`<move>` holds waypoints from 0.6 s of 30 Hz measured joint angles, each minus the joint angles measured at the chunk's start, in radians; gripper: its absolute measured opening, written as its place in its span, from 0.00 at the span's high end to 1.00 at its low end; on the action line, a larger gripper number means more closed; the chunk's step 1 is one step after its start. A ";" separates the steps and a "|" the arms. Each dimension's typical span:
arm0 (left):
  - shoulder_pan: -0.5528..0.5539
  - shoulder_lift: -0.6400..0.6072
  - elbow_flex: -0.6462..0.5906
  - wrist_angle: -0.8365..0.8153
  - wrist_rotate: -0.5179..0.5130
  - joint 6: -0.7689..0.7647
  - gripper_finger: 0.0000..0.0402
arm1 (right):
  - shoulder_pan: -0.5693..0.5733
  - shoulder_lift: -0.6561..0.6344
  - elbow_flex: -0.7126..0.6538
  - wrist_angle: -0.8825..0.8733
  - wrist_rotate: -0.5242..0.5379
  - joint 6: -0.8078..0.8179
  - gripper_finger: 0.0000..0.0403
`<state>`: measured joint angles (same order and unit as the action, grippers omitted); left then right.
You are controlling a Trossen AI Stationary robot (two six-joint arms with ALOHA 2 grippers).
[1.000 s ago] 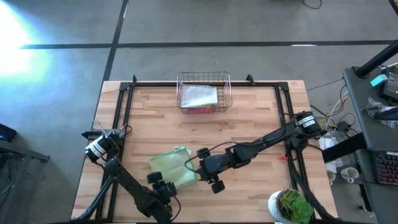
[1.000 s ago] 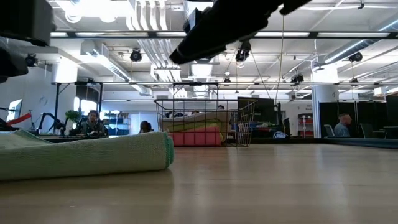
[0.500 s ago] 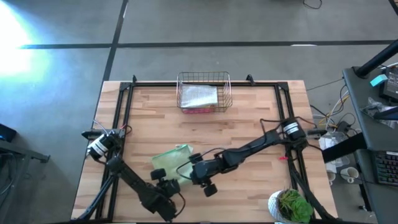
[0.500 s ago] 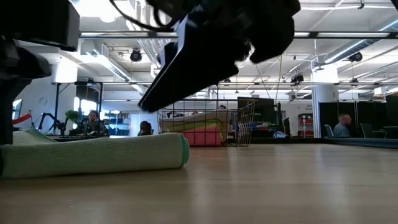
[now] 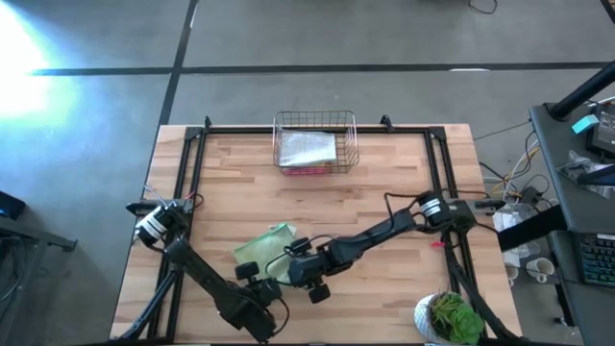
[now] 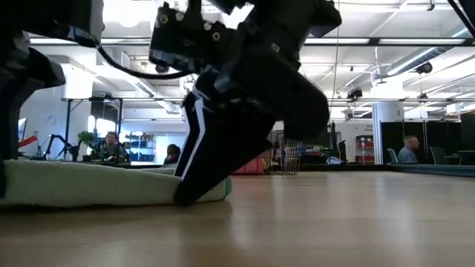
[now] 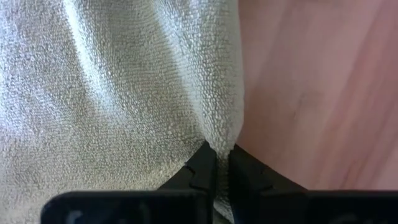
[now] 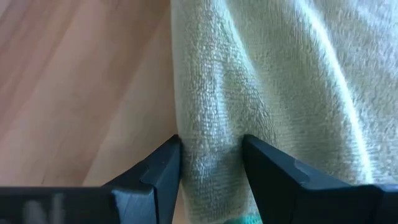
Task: Fold microfiber towels
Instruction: Stack the folded light green microfiber cloth on top of the gray microfiber cloth in the wire basket
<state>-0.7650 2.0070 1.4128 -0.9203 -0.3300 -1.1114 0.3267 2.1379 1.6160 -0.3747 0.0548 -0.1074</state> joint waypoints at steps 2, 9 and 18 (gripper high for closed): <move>0.002 -0.009 0.000 0.000 0.010 -0.001 0.97 | 0.000 0.016 0.021 -0.023 0.007 0.005 0.60; 0.041 -0.075 -0.004 -0.003 0.058 -0.006 0.97 | 0.000 0.036 0.066 -0.089 0.023 0.032 0.65; 0.066 -0.109 -0.008 -0.006 0.060 0.062 0.97 | -0.005 0.037 0.152 -0.215 0.043 0.027 0.96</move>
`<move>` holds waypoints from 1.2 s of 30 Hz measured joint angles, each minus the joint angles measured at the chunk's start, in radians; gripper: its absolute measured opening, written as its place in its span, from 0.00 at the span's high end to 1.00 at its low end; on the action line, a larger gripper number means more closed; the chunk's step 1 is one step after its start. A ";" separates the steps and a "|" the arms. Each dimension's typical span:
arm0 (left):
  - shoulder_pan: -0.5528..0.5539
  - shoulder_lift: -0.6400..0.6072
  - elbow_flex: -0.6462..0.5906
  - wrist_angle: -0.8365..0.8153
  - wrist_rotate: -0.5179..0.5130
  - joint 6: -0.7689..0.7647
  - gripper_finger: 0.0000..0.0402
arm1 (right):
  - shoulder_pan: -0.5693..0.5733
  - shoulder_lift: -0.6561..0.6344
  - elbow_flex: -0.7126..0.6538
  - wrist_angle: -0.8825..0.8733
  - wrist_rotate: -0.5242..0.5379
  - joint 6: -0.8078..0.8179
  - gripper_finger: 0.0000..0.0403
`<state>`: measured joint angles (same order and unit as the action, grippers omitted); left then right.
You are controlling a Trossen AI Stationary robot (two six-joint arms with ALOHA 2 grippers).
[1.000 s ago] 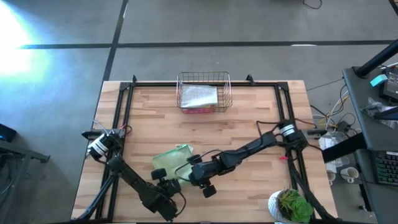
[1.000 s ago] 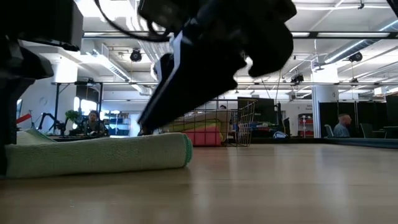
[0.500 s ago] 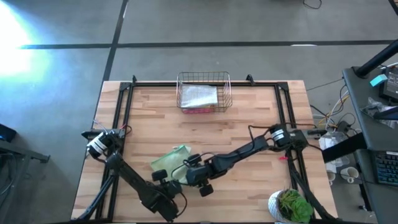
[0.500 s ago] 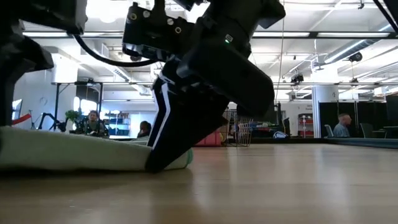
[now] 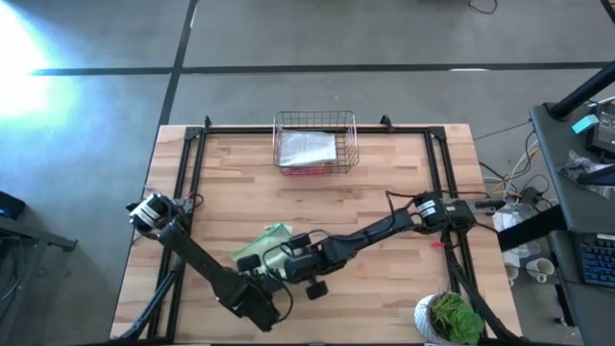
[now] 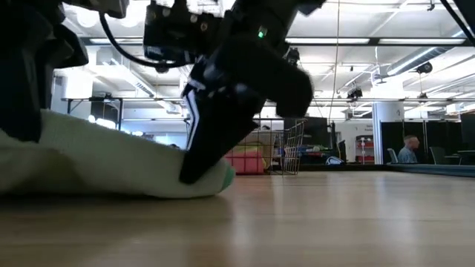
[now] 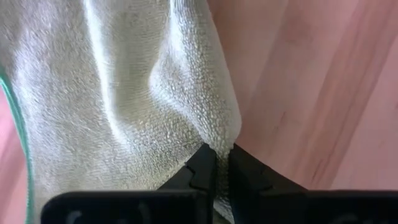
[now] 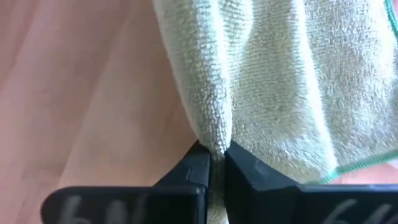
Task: Fold microfiber towels
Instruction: Stack the folded light green microfiber cloth on top of the gray microfiber cloth in the wire basket
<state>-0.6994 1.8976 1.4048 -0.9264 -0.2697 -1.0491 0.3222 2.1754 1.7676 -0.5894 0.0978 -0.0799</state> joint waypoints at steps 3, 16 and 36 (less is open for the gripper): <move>0.003 -0.017 0.002 0.002 0.000 0.037 0.97 | 0.001 -0.004 0.044 -0.082 -0.004 0.001 0.97; 0.111 -0.193 0.019 0.001 0.071 0.268 0.97 | 0.015 -0.019 0.352 -0.550 -0.015 0.154 0.98; 0.369 -0.376 0.045 0.005 0.066 0.740 0.97 | -0.014 -0.204 0.485 -0.771 0.227 0.203 0.98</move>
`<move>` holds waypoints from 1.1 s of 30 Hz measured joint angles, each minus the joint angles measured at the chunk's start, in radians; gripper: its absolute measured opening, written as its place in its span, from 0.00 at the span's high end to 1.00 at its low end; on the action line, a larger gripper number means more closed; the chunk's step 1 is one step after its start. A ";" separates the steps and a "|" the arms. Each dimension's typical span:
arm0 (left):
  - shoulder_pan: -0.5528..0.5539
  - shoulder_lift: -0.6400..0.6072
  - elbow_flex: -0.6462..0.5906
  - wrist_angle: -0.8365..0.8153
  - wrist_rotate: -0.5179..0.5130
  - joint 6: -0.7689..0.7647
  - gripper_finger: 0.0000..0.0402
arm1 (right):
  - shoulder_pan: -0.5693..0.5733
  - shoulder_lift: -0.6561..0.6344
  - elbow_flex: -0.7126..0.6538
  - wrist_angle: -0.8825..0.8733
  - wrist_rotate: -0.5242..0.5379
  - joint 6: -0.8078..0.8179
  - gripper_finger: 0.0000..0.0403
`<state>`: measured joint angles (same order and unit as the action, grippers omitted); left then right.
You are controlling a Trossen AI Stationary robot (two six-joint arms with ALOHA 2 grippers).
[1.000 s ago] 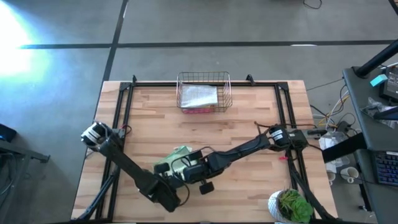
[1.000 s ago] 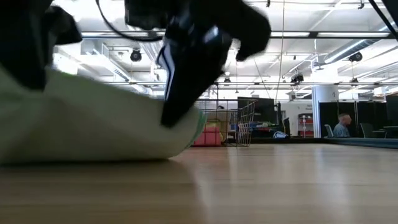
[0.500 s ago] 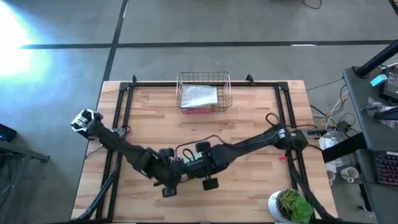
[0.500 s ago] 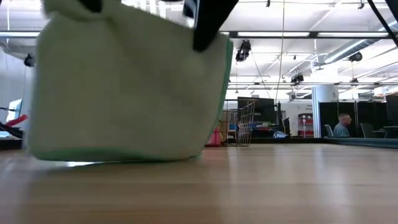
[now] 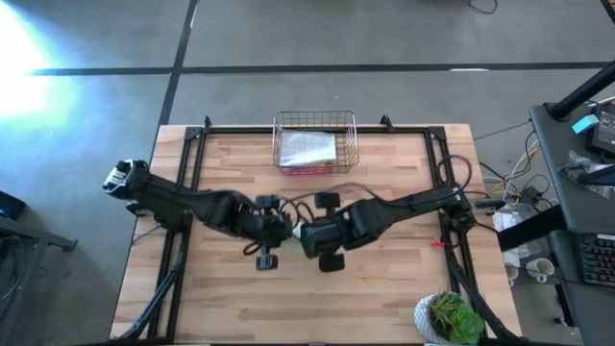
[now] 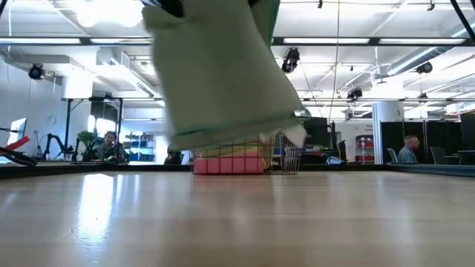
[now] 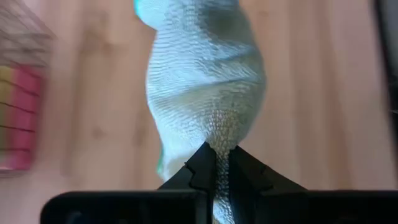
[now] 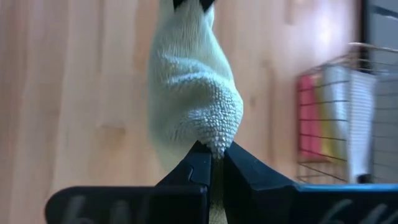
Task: Fold microfiber towels
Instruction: Stack the folded light green microfiber cloth on top of the gray microfiber cloth in the wire basket
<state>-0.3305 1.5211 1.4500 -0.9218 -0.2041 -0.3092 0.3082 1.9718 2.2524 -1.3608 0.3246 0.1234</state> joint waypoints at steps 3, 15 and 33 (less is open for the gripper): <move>0.043 0.000 0.036 -0.004 -0.056 0.065 0.97 | -0.024 -0.034 0.000 -0.006 0.037 -0.002 0.98; 0.237 0.000 0.186 -0.003 -0.204 0.426 0.97 | -0.161 -0.118 0.000 -0.016 0.237 -0.066 0.98; 0.679 0.009 0.179 0.331 -0.257 0.938 0.97 | -0.571 -0.122 0.000 0.304 0.263 -0.377 0.98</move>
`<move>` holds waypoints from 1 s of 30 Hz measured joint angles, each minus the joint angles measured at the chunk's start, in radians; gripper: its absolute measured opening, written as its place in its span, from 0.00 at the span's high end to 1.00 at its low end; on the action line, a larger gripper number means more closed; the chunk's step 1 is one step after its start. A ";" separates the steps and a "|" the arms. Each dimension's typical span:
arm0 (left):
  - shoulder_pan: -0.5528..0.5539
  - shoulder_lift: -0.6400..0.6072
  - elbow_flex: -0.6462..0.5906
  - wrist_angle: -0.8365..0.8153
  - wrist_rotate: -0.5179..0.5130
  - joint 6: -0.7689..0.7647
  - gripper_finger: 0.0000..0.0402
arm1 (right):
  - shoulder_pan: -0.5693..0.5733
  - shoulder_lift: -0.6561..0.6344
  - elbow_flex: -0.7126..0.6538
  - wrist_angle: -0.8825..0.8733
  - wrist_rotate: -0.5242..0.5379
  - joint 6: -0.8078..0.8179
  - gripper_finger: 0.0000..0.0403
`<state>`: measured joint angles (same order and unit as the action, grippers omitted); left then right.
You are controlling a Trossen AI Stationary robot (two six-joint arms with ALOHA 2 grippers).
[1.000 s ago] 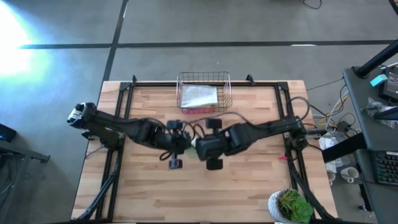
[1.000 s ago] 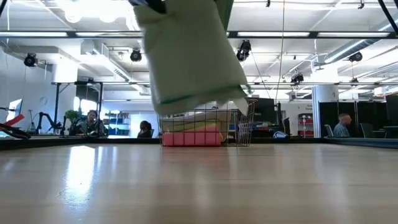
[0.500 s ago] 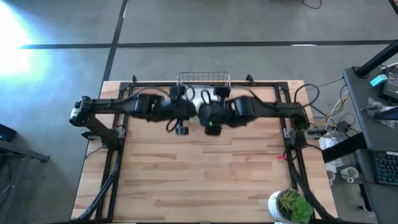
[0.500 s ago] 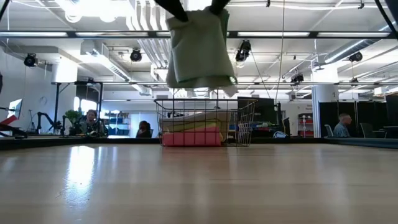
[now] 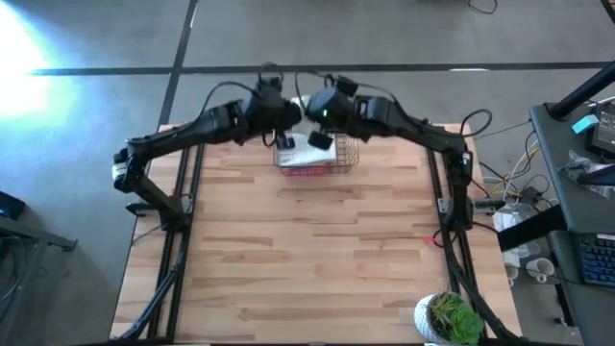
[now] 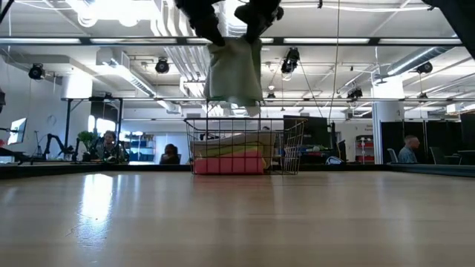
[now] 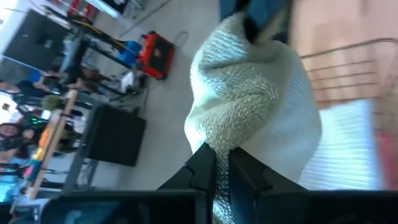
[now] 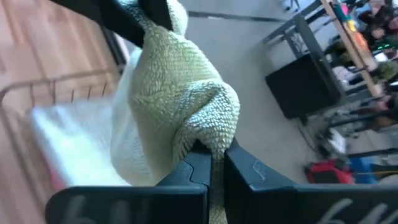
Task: Fold microfiber towels
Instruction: Stack the folded light green microfiber cloth on top of the gray microfiber cloth in the wire basket
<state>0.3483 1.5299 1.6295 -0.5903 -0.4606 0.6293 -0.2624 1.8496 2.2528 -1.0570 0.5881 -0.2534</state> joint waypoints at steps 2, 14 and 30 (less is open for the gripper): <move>0.044 0.006 0.001 0.047 0.038 0.044 0.97 | -0.042 0.006 0.000 0.053 -0.058 -0.013 0.98; 0.228 0.133 0.004 0.288 0.090 0.120 0.97 | -0.237 0.085 0.000 0.220 -0.125 -0.124 0.98; 0.331 0.301 0.001 0.365 0.082 0.191 0.97 | -0.356 0.203 0.000 0.226 -0.223 -0.244 0.98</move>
<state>0.6792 1.8309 1.6302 -0.2252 -0.3787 0.8201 -0.6182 2.0524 2.2524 -0.8308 0.3649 -0.4977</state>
